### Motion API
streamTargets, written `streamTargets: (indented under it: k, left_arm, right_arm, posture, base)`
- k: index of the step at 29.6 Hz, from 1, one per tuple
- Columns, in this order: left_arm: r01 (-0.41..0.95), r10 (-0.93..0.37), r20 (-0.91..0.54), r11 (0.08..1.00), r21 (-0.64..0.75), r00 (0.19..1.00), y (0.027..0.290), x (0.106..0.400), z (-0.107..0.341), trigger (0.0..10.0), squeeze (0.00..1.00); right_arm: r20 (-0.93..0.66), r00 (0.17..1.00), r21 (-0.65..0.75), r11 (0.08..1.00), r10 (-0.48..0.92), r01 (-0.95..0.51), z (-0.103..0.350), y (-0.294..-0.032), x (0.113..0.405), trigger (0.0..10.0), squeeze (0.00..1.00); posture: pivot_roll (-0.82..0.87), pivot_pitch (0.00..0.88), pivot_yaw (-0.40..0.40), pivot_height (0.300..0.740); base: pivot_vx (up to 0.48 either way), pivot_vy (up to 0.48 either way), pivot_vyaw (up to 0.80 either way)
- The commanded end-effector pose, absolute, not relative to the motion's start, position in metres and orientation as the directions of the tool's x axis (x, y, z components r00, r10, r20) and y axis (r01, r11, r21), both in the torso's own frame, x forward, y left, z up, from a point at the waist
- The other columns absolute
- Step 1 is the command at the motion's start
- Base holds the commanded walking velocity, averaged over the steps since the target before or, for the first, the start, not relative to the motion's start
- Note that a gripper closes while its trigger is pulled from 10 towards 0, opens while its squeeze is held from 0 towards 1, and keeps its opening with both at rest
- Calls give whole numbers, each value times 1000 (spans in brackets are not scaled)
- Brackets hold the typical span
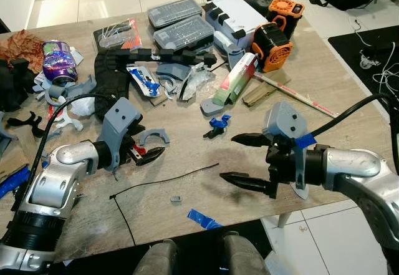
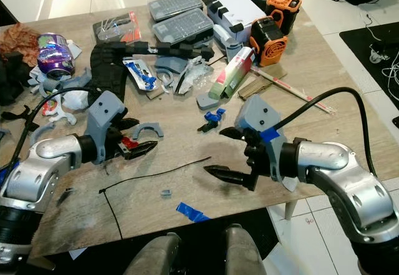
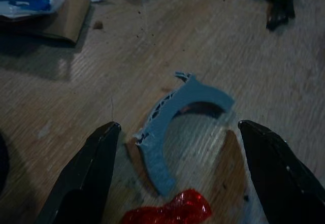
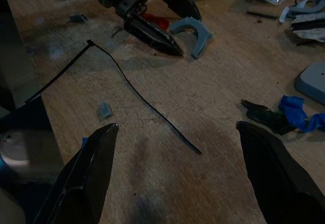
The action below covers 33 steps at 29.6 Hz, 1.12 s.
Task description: Picking trash to rubbish bin
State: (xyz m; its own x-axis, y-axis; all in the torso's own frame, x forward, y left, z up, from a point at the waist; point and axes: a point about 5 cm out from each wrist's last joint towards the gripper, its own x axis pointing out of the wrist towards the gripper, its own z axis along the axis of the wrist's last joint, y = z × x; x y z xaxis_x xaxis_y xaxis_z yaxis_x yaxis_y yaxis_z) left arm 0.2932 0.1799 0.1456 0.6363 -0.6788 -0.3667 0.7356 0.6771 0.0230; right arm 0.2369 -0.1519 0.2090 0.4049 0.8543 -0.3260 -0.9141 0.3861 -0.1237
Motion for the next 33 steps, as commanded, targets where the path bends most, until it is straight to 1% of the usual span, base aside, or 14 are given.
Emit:
streamTargets:
  k: [1,9,10,12,13,29,33]
  left_arm:
    - [728,-683,-363,686,-19,634,178,291,144,10000,0]
    - [712,-677,-349,701,-38,648,172,289,142,10000,0]
    - [711,-678,-344,702,-41,650,171,289,142,3373,0]
    - [710,-678,-343,703,-43,650,171,289,143,3373,0]
    - [711,-678,-344,702,-43,650,171,289,143,0,0]
    - [704,-659,-359,710,-7,661,173,290,140,0,0]
    - [698,-667,-323,715,-26,671,171,294,145,0,0]
  right_arm:
    - [-320,401,-129,379,859,-916,212,-151,232,10000,0]
    - [-343,413,-119,397,844,-910,211,-155,230,10000,0]
    - [-353,417,-119,402,838,-908,211,-157,230,10000,0]
    - [-356,420,-120,405,835,-907,211,-157,230,10000,0]
    - [-356,420,-120,405,835,-906,211,-158,230,10000,0]
    - [-353,433,-130,415,829,-900,214,-161,232,10000,0]
    - [-341,437,-140,415,832,-899,217,-161,236,10000,0]
  posture:
    - [-78,242,79,740]
    - [-86,246,76,740]
    - [-86,246,76,740]
    - [-91,244,75,740]
    - [-91,244,75,740]
    - [-100,211,60,740]
    - [-99,191,55,740]
  base:
    - [0,0,0]
    - [0,0,0]
    - [0,0,0]
    - [0,0,0]
    - [0,0,0]
    - [0,0,0]
    - [0,0,0]
